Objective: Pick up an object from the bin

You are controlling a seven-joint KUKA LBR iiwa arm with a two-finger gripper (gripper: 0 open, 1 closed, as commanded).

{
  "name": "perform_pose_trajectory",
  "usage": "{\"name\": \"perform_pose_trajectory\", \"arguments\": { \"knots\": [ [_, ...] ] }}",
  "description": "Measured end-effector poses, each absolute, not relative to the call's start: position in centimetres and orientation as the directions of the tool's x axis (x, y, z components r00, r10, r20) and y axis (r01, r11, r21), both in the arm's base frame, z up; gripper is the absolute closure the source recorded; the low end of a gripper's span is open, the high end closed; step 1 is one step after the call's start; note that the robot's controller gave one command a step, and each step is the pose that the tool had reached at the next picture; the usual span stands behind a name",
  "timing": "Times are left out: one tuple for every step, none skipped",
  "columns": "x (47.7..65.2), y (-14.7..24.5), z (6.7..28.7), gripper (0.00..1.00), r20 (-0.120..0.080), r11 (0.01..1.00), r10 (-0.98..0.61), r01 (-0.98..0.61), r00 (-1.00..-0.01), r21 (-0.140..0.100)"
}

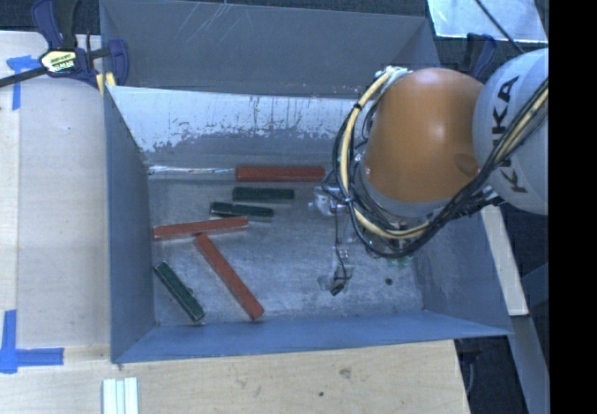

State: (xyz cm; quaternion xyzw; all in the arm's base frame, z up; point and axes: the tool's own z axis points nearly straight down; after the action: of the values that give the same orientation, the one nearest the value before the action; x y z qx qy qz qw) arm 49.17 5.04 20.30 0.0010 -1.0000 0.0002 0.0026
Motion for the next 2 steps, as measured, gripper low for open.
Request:
{"name": "perform_pose_trajectory", "arguments": {
  "knots": [
    [49.0, 4.3, 10.1, 0.0, 0.004, 0.97, 0.244, 0.244, -0.97, -0.002],
    [55.0, 6.6, 7.0, 0.0, -0.003, 0.865, 0.503, 0.503, -0.865, 0.002]
  ]
}}
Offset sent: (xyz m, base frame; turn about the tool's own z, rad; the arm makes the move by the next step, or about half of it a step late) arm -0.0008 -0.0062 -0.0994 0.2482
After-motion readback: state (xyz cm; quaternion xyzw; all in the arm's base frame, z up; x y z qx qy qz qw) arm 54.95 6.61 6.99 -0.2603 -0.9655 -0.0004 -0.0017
